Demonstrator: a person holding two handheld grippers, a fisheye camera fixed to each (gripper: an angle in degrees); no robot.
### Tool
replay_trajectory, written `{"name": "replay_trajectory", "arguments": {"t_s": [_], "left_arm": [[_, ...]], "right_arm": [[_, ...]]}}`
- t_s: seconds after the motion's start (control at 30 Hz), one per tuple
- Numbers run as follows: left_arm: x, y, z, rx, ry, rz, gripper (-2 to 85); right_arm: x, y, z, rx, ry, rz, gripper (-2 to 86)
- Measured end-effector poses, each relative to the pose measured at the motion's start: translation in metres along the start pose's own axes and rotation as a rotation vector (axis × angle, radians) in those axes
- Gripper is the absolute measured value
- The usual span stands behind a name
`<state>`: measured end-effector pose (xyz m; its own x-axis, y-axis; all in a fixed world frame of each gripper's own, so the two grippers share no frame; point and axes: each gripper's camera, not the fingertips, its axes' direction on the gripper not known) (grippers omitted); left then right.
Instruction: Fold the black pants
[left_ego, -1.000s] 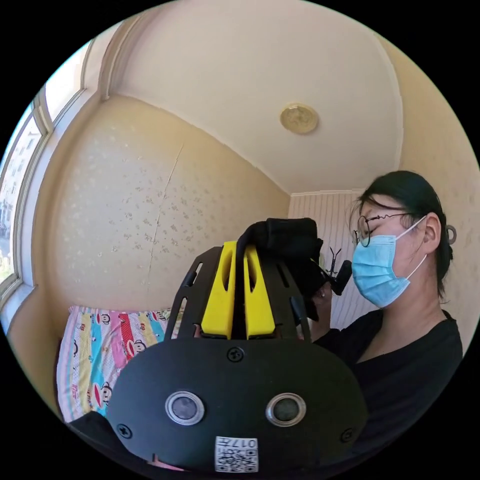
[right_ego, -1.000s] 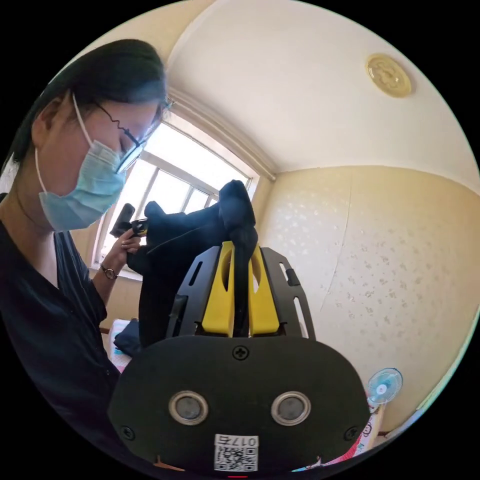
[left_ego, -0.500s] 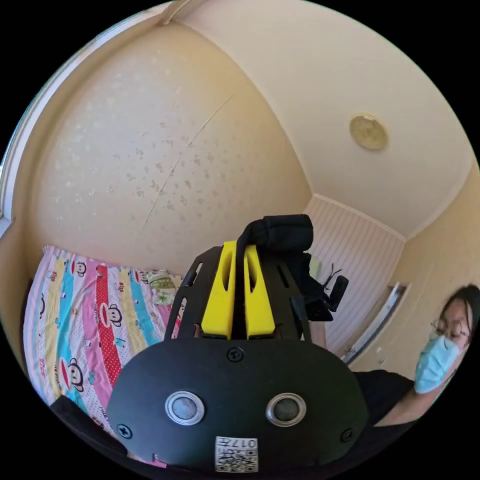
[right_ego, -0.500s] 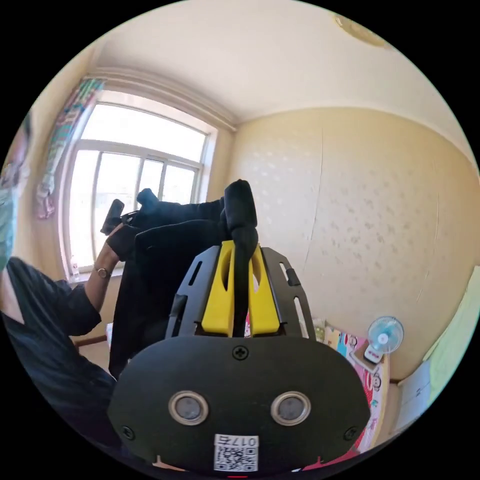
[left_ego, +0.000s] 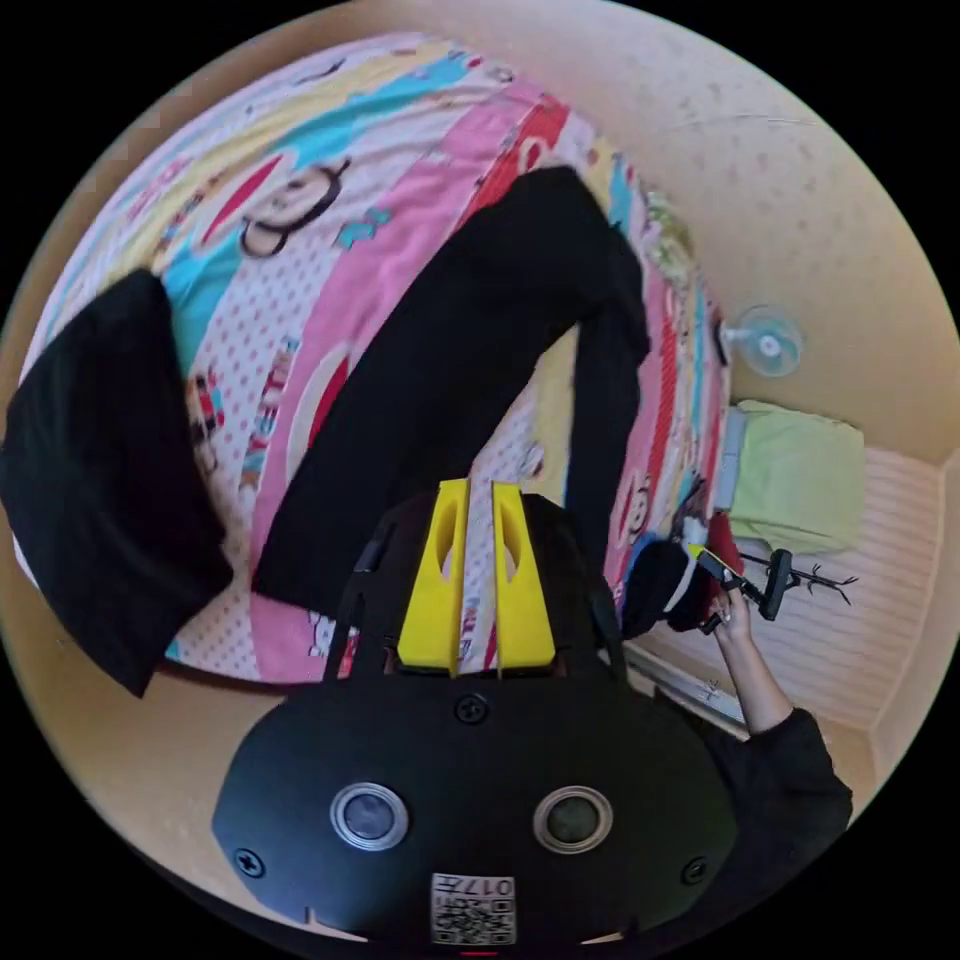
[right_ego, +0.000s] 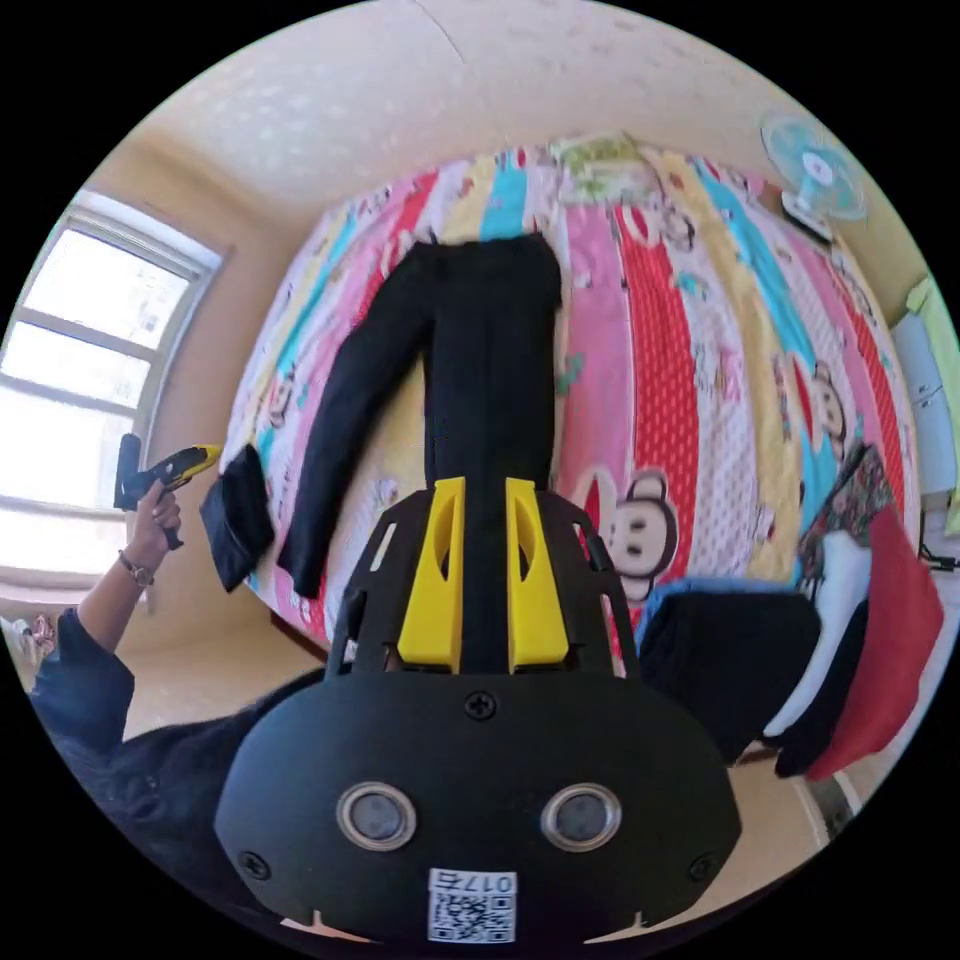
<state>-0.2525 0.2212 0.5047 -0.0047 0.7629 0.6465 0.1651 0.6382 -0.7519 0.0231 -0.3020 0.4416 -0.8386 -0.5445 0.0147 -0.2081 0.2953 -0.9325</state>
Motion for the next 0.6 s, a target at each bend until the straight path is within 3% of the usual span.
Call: {"name": "replay_trajectory", "arguments": {"t_s": [0.1,0.23,0.4,0.53,0.6], "left_arm": [[-0.077,0.086,-0.031,-0.059,-0.042,-0.08,7.8],[-0.15,0.15,-0.147,0.053,0.027,-0.212,12.8],[-0.219,0.191,-0.223,0.044,0.317,-0.376,13.5],[-0.239,0.243,-0.299,0.07,0.35,-0.46,5.6],[-0.255,0.267,-0.331,0.02,0.488,-0.457,1.6]], "right_arm": [[-0.009,0.061,0.062,-0.182,-0.016,0.103,6.9],[-0.03,0.1,0.063,-0.227,-0.027,0.278,6.8],[-0.052,0.103,0.022,-0.058,-0.152,0.573,6.9],[-0.093,0.095,-0.006,0.092,-0.303,0.737,7.0],[-0.111,0.091,-0.009,0.129,-0.385,0.783,7.2]]}}
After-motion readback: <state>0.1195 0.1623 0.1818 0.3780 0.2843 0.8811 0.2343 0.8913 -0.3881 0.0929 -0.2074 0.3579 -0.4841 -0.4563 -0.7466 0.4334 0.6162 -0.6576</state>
